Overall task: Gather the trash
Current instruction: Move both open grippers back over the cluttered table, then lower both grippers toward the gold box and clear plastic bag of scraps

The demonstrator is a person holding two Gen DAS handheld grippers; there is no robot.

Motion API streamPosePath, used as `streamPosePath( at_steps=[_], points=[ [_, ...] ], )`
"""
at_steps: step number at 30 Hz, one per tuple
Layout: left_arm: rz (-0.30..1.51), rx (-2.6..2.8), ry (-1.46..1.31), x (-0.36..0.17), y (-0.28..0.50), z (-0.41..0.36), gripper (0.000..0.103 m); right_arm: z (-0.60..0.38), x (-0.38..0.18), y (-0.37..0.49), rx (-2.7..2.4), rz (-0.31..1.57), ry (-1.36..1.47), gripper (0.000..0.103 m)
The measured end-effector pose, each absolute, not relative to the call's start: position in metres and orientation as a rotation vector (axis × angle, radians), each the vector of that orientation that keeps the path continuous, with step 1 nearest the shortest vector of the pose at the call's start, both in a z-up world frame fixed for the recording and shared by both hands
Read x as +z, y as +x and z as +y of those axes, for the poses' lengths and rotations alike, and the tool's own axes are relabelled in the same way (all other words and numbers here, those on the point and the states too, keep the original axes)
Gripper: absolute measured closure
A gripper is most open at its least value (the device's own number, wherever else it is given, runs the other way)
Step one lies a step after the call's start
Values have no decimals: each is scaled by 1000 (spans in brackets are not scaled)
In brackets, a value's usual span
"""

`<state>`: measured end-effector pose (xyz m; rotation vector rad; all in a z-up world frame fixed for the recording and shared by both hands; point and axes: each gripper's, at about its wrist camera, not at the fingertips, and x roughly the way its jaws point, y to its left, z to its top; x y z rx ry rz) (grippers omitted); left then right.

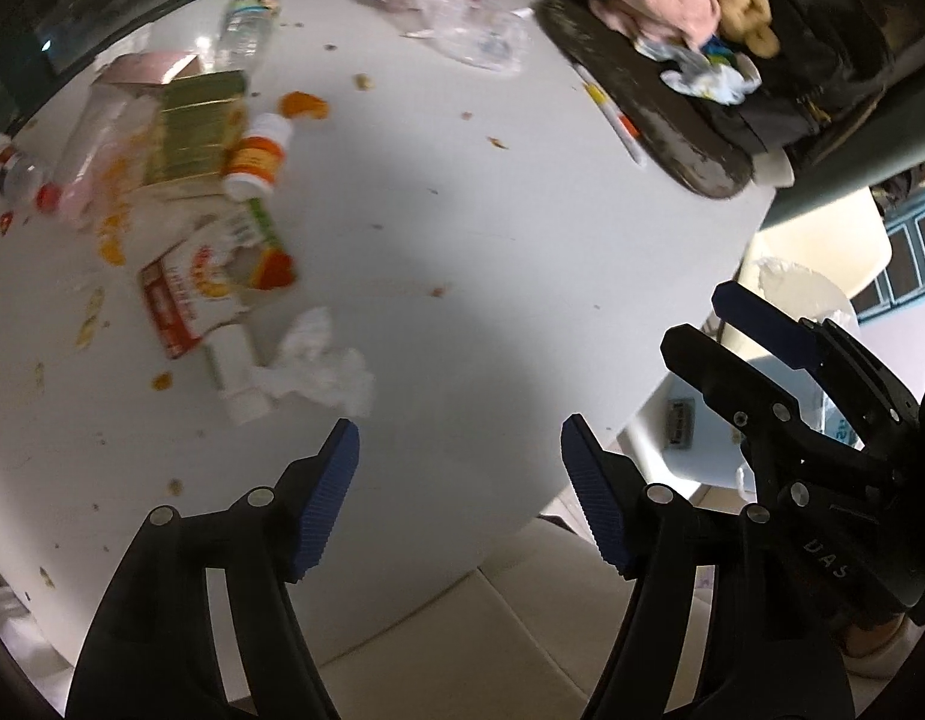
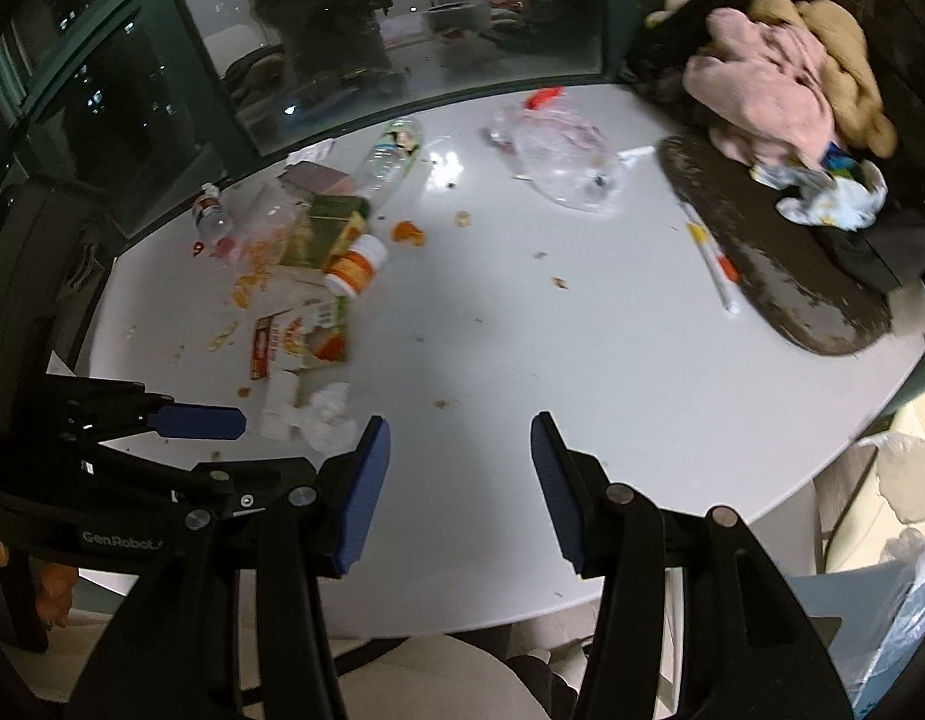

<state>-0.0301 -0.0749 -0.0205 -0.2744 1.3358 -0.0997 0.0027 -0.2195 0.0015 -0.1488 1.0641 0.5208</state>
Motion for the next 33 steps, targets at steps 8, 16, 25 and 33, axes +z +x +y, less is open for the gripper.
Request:
streamPosePath(
  at_steps=[8, 16, 25, 33],
  points=[
    [1298, -88, -302, -14, -38, -27, 35, -165, 7, -1, 530, 1033, -179, 55],
    [1270, -66, -345, -13, -49, 7, 35, -131, 10, -7, 552, 1012, -224, 55],
    [1246, -8, -378, -12, -58, 29, 34, -105, 9, -7, 601, 1011, -276, 55],
    [1191, 102, -378, 1, -53, 45, 34, -86, 16, 7, 683, 970, -338, 41]
  ],
)
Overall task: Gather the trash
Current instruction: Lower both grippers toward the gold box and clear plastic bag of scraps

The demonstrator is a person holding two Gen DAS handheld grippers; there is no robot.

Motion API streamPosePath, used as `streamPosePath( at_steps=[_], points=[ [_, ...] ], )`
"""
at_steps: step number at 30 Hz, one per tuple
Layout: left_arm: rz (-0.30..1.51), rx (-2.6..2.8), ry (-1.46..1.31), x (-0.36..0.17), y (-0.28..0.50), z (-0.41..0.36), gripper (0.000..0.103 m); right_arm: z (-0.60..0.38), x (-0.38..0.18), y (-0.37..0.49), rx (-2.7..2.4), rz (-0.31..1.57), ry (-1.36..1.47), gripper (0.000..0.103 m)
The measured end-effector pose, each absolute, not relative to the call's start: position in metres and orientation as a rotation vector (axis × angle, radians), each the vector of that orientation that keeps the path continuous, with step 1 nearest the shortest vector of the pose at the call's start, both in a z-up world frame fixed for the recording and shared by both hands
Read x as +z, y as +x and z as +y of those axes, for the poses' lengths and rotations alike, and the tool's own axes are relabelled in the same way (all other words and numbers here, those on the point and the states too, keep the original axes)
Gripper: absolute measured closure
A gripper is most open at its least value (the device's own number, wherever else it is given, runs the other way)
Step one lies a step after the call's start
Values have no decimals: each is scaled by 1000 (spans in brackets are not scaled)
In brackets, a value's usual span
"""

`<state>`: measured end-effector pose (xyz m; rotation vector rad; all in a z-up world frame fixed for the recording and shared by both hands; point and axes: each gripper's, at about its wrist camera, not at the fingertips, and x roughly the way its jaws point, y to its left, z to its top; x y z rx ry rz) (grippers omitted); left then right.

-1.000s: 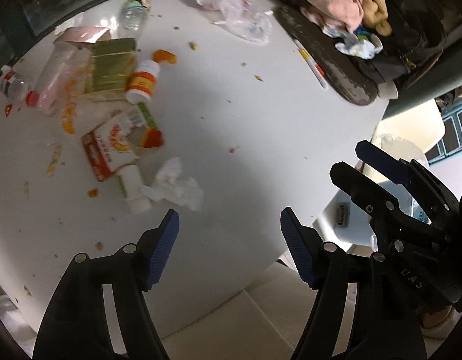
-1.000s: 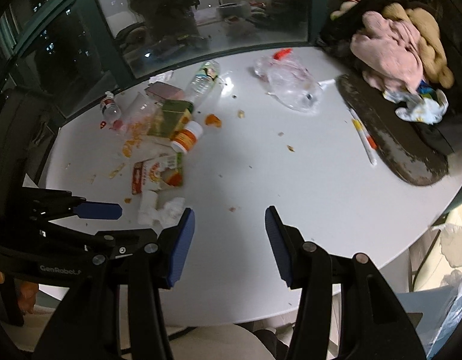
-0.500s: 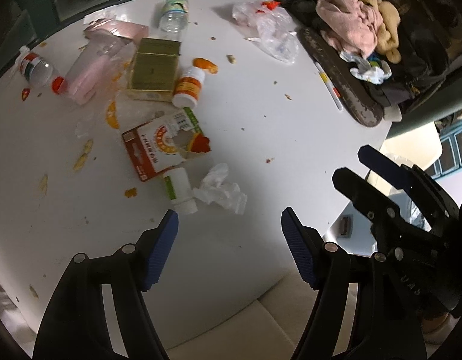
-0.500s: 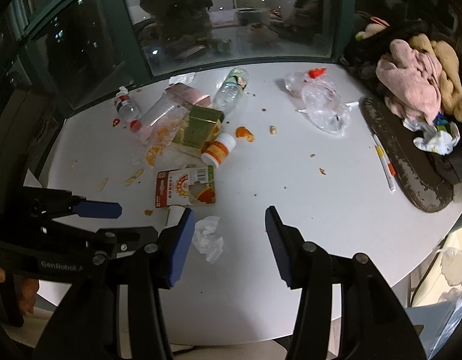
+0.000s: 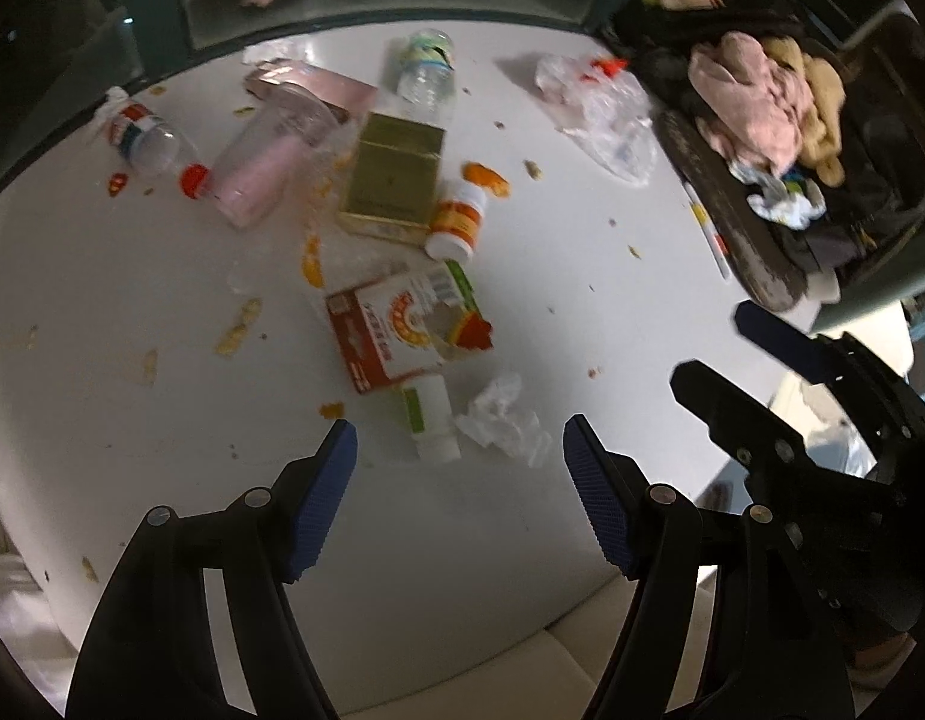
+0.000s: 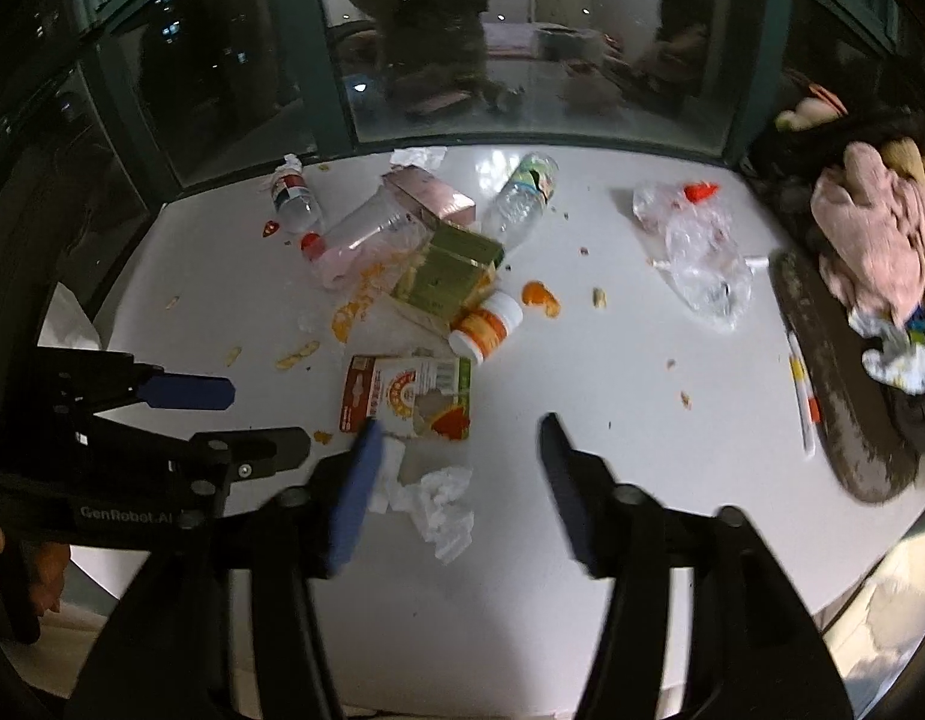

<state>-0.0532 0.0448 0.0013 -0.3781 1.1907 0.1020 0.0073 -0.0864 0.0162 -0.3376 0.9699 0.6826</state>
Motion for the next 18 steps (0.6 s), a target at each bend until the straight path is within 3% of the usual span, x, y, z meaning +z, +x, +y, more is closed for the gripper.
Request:
streamPosePath(
  at_steps=[18],
  points=[
    [1139, 245, -401, 15, -6, 40, 33, -85, 24, 69, 820, 930, -395, 39]
  ],
)
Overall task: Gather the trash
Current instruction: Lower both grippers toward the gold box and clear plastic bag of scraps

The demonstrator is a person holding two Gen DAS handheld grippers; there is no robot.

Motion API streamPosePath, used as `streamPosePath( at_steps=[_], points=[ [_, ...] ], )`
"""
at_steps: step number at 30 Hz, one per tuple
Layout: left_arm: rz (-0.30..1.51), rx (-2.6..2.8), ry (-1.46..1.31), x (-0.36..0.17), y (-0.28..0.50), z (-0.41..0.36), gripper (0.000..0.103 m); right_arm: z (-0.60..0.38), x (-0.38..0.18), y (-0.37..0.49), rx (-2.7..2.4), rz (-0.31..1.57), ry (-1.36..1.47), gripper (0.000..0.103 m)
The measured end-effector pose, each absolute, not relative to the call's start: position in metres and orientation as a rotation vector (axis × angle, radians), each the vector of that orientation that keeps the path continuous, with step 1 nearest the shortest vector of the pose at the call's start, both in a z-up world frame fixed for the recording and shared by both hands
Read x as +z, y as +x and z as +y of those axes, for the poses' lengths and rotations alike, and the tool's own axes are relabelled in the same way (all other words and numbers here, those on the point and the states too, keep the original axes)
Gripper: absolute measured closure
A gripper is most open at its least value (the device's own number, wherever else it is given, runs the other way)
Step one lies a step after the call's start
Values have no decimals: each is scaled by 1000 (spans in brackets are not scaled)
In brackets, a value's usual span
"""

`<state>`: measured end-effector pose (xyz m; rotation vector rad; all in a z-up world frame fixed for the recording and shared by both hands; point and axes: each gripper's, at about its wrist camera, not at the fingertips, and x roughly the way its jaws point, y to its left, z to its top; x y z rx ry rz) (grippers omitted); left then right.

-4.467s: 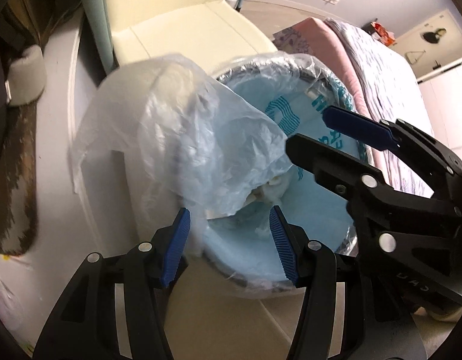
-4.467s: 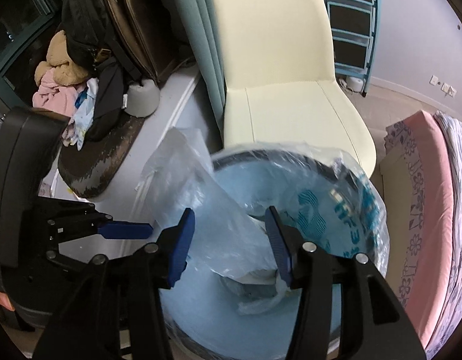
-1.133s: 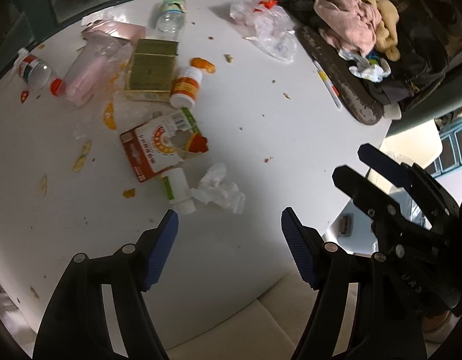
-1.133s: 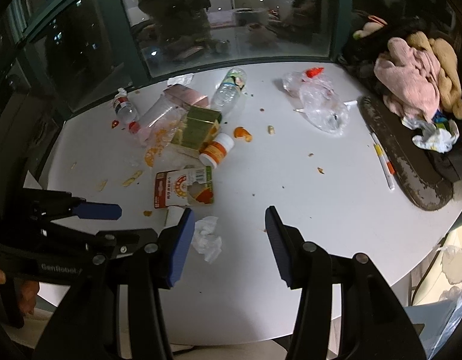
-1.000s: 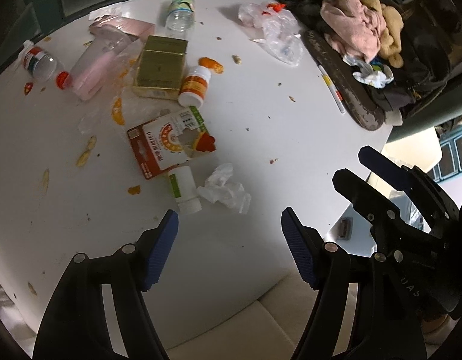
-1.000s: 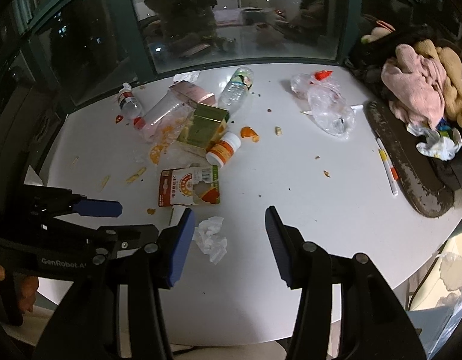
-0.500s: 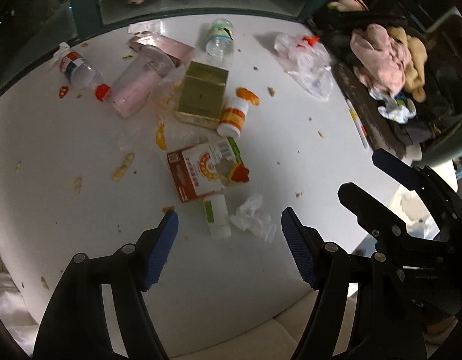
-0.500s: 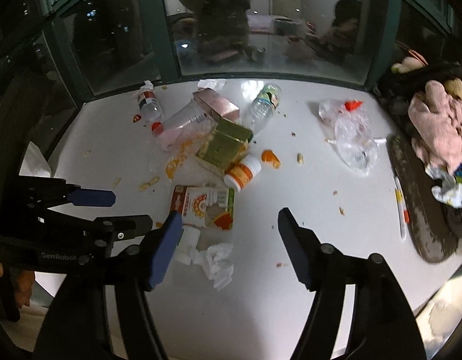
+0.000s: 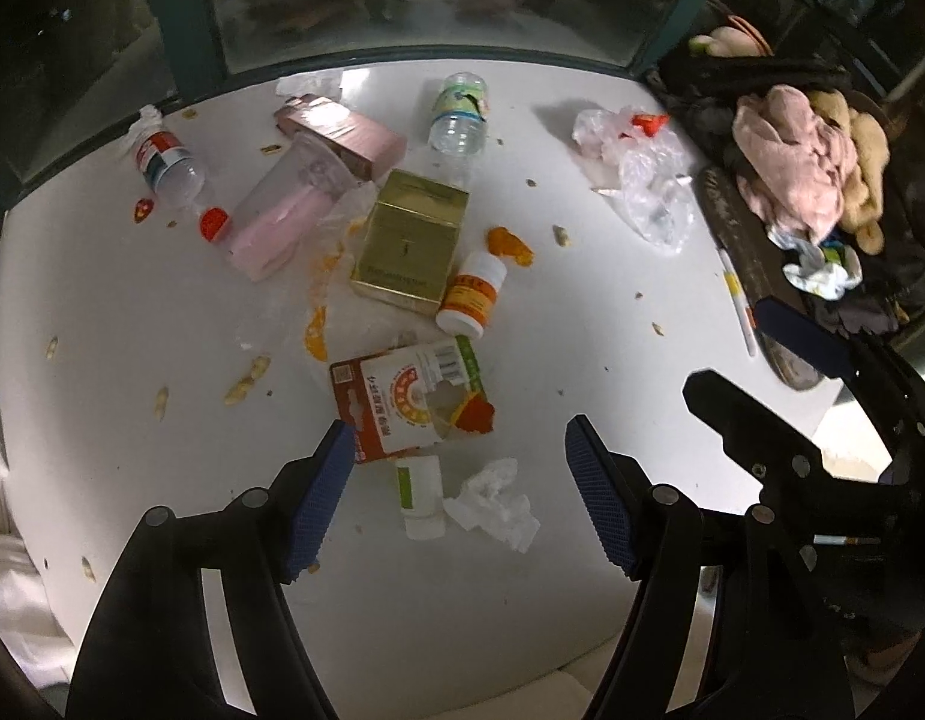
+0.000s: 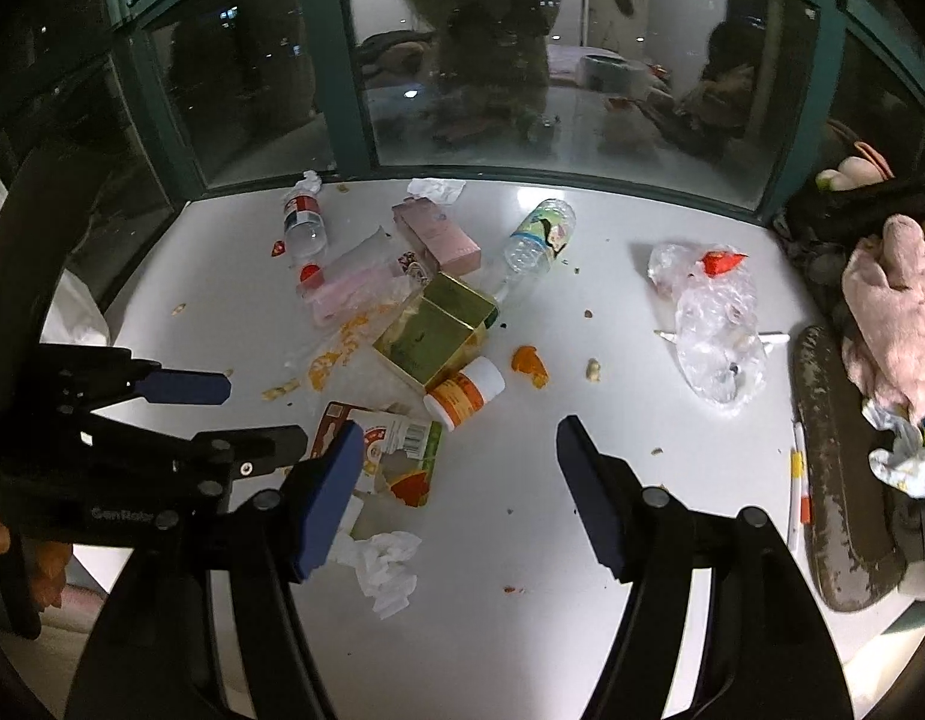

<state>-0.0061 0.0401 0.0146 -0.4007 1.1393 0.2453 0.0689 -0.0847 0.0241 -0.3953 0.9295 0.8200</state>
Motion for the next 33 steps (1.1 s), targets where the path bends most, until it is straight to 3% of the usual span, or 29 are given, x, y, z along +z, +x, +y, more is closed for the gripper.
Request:
streamPosePath(
  at_steps=[33],
  points=[
    [1204, 406, -432, -26, 19, 102, 32, -22, -21, 111, 921, 1052, -425, 39]
  ],
)
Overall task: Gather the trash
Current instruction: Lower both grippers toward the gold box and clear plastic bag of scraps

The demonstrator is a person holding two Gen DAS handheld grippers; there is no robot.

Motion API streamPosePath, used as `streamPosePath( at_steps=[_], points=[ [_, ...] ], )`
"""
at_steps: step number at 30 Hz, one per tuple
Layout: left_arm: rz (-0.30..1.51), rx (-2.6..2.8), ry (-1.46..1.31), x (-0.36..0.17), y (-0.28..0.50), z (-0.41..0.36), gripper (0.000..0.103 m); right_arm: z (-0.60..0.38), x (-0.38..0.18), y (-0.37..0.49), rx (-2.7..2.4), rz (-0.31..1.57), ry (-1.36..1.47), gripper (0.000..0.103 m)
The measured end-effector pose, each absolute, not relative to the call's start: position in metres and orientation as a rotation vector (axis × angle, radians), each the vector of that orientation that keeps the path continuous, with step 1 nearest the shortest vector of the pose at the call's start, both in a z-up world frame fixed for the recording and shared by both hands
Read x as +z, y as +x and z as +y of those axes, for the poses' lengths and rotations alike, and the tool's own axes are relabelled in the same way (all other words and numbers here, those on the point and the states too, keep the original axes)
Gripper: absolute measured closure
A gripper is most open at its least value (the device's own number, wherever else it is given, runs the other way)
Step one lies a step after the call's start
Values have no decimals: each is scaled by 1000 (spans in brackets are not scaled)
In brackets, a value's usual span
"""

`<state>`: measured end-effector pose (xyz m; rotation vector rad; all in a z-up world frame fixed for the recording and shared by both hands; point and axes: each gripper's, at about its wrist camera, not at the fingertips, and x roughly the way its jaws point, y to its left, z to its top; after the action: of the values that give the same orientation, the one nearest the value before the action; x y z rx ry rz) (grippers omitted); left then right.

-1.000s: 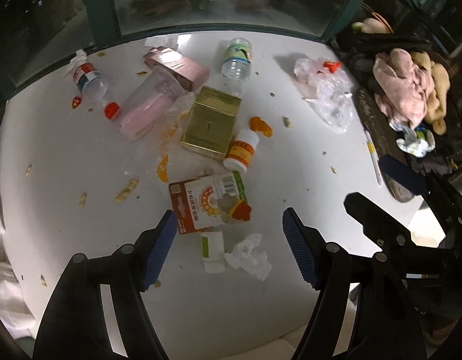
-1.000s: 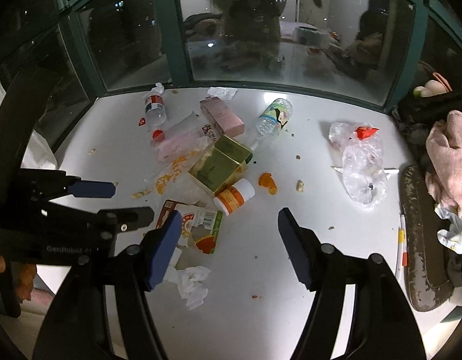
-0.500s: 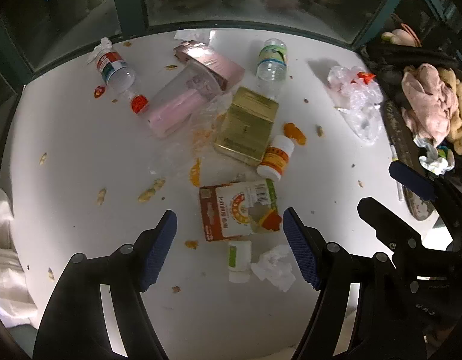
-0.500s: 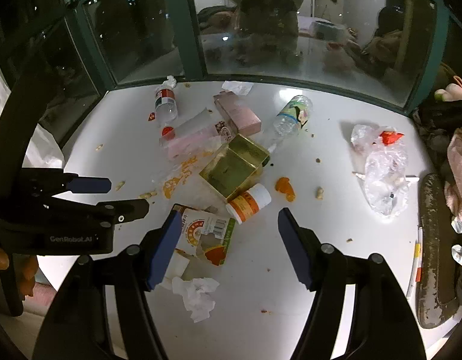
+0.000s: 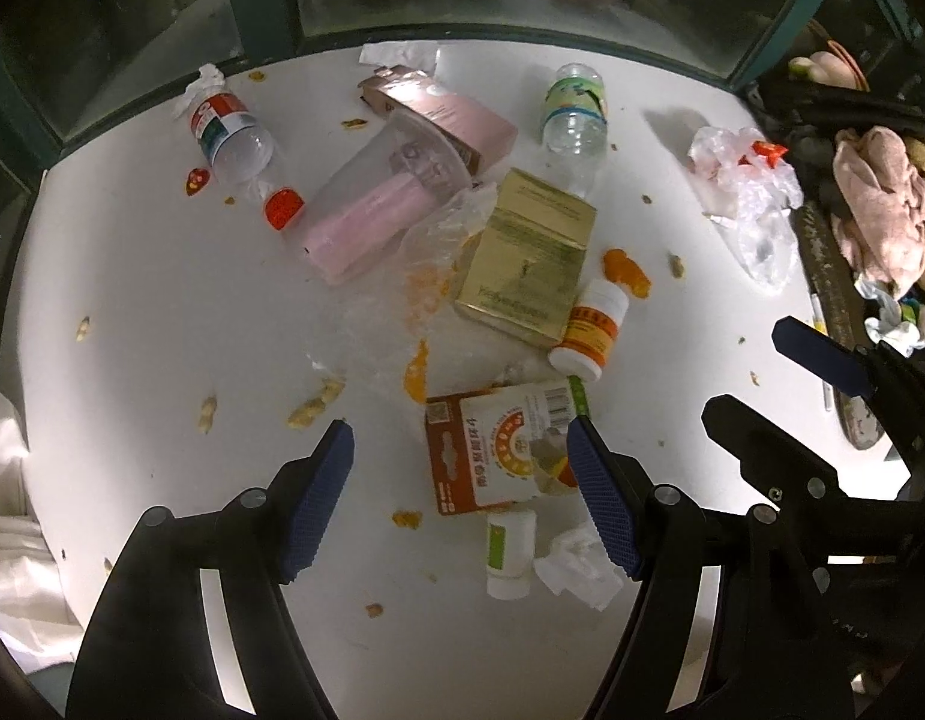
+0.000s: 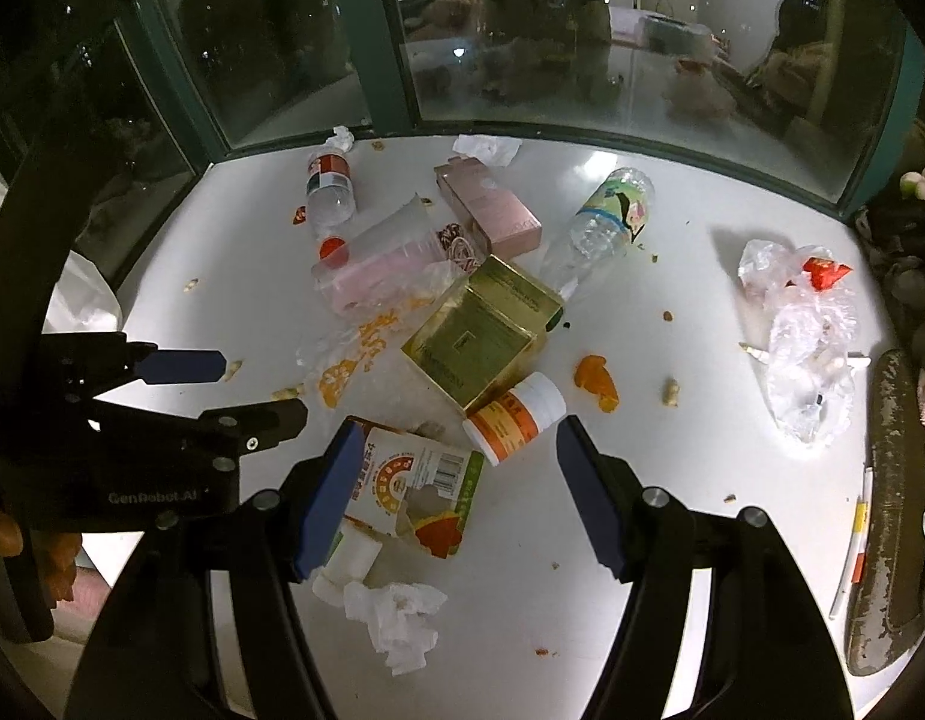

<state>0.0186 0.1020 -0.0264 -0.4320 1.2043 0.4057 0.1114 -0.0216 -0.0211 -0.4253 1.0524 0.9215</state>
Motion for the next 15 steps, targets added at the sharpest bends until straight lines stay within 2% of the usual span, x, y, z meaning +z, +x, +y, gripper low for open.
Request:
streamPosePath(
  at_steps=[15],
  points=[
    [1249, 485, -446, -60, 46, 148, 32, 23, -59, 147, 928, 1133, -435, 39]
  ],
)
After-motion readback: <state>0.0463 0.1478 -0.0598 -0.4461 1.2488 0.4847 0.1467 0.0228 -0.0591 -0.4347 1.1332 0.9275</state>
